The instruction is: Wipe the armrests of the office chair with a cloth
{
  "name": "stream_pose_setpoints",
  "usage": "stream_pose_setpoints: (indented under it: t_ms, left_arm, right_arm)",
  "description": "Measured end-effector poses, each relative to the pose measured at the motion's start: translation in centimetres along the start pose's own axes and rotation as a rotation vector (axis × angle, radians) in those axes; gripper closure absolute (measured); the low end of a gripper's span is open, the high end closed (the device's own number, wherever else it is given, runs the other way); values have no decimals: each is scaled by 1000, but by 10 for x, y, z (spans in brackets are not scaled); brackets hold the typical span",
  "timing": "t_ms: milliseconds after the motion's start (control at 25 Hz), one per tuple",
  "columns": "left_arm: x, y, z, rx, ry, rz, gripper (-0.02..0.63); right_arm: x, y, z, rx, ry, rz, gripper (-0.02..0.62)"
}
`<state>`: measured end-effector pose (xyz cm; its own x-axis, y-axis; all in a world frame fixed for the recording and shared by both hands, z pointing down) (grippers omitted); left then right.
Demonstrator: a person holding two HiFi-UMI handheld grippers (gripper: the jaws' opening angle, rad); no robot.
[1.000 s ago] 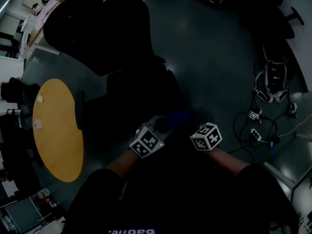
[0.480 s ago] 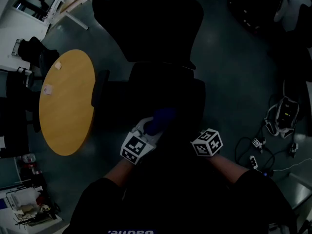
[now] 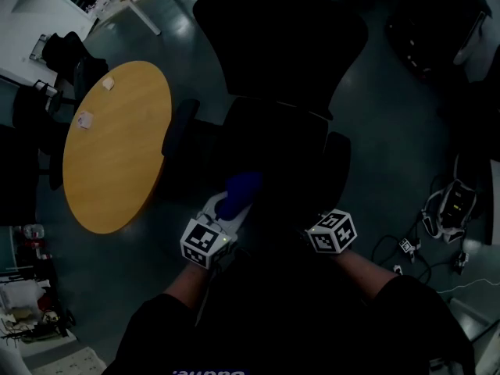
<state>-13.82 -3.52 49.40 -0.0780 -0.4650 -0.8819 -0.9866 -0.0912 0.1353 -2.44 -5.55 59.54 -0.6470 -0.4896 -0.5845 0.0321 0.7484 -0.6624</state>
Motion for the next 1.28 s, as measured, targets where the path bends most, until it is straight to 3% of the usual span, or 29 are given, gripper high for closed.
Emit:
stream_pose_setpoints:
  t_ms: [280, 800, 1040, 1280]
  left_arm:
    - [-21, 14, 60, 7, -69, 34, 497]
    - [-65, 37, 202, 1, -179, 51, 497]
    - [-74, 36, 235, -62, -220, 78, 497]
    - [-79, 19, 246, -88, -250, 112, 497]
  right_arm:
    - [0, 39, -33, -44, -15, 5, 591]
    - [-6, 155, -97, -138, -135, -11, 591]
    - [-14, 191, -99, -214, -193, -30, 591]
    - [-28, 211, -86, -261, -180, 4, 591]
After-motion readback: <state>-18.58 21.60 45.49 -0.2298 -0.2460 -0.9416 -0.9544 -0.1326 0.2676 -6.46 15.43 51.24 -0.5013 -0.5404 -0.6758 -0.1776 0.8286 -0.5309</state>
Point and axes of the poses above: the fingertips, and each gripper's own axes: z backward along the fingers, y to its left, x out of its top, the point moved 2 cm from there along z, backward along the fingers, and after that the axes turned 2 degrees about -x, right-handed, at the moved point
